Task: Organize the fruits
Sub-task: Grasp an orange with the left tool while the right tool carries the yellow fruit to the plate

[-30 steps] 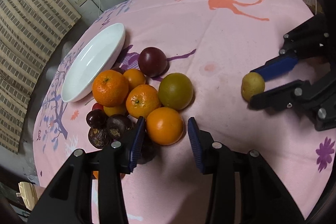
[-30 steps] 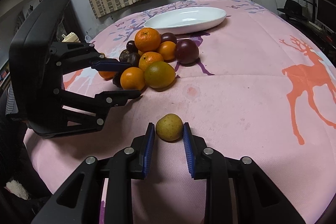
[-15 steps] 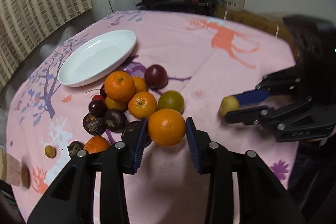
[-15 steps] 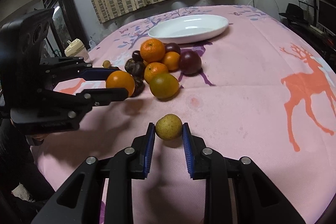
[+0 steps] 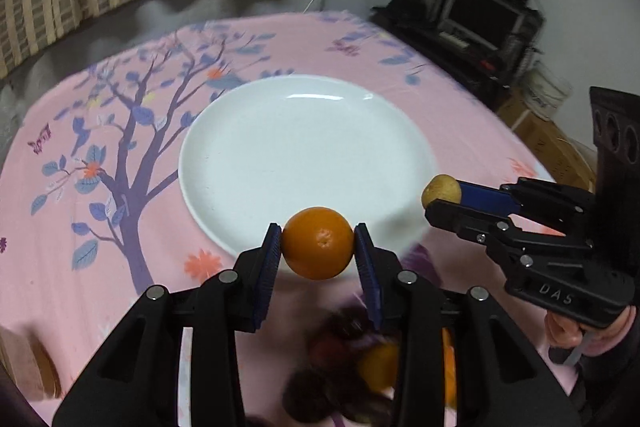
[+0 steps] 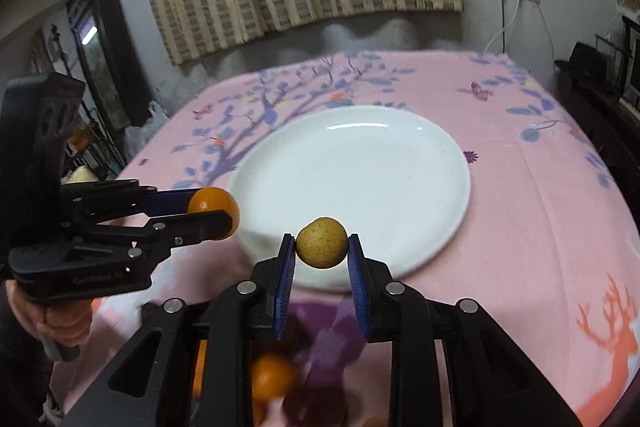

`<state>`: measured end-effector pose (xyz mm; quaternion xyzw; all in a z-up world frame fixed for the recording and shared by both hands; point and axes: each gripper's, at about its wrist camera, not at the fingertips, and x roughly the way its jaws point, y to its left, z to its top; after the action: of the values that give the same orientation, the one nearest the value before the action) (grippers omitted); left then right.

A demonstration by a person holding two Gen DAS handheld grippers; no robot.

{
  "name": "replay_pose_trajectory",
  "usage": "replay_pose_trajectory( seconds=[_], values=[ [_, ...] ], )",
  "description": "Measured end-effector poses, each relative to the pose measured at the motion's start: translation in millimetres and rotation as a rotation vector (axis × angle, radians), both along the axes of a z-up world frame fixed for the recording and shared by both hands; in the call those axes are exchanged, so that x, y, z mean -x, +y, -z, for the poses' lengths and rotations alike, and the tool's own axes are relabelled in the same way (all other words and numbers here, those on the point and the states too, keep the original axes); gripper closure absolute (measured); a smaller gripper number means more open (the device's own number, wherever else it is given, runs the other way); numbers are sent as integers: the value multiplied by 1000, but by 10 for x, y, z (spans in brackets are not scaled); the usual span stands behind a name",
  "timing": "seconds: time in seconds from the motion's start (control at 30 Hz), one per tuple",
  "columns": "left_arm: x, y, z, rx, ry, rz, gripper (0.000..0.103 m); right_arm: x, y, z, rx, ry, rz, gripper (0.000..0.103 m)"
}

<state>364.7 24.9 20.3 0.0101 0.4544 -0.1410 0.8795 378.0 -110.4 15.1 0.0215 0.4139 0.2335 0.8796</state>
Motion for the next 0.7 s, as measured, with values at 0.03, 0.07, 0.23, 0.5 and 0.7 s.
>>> replay_pose_trajectory(
  seconds=[0.03, 0.07, 0.23, 0.5, 0.7],
  values=[
    [-113, 22, 52, -5, 21, -15, 67, -116, 38, 64, 4, 24, -2, 76],
    [-210, 32, 99, -11, 37, -25, 66, -210, 71, 119, 14, 39, -2, 76],
    [-512, 9, 305, -67, 89, -40, 66, -434, 159, 323, 77, 82, 13, 76],
    [-419, 120, 266, -73, 40, -137, 25, -262, 115, 195, 43, 21, 1, 47],
    [391, 455, -84, -5, -71, -224, 6, 400, -49, -170, -67, -136, -31, 40]
  ],
)
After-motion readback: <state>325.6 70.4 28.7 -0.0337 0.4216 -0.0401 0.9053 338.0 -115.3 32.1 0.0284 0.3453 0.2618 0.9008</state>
